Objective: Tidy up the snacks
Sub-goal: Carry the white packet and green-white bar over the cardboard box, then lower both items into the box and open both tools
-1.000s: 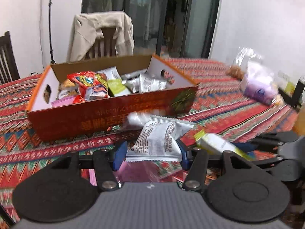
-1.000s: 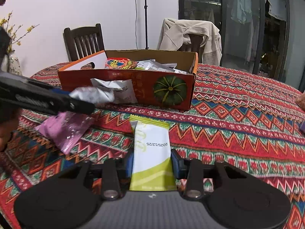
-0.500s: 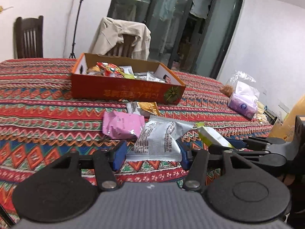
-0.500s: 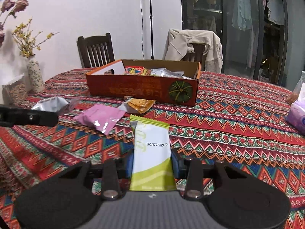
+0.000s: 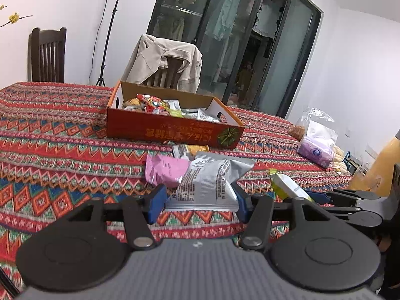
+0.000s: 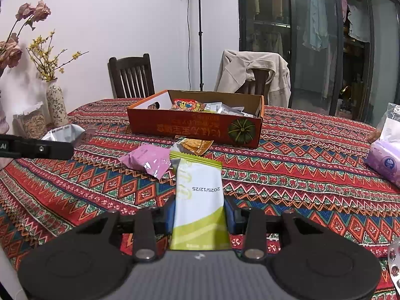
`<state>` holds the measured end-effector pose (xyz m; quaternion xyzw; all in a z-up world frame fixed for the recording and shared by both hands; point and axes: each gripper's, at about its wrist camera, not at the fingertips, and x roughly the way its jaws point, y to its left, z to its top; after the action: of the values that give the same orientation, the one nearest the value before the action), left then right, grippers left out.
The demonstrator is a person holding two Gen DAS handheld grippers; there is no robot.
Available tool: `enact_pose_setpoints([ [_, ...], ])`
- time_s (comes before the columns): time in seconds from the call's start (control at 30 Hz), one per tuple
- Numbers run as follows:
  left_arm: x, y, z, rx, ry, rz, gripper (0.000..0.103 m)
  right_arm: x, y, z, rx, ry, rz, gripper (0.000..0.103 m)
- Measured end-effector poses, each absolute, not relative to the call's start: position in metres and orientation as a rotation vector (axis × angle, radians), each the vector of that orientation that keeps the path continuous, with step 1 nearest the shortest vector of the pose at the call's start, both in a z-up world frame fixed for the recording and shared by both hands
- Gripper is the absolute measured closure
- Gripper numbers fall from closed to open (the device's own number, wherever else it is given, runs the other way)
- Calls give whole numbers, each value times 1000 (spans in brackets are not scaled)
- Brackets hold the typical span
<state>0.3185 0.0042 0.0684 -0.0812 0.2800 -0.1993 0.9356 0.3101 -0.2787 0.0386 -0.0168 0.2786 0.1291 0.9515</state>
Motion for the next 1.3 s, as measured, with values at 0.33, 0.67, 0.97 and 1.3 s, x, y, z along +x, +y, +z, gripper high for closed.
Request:
enact_pose_setpoints([
  [0.33, 449, -20, 107, -179, 563, -408, 47, 386, -300, 89, 29, 446, 287, 65],
  [0.67, 620, -70, 87, -188, 710, -311, 47, 569, -304, 103, 68, 526, 244, 65],
  [0.97, 698, -99, 41, -167, 800, -209, 44, 675, -291, 45, 34, 652, 145, 65],
  [1.3, 670, -87, 59, -92, 732, -271, 30, 679, -291, 39, -11, 604, 112, 58],
])
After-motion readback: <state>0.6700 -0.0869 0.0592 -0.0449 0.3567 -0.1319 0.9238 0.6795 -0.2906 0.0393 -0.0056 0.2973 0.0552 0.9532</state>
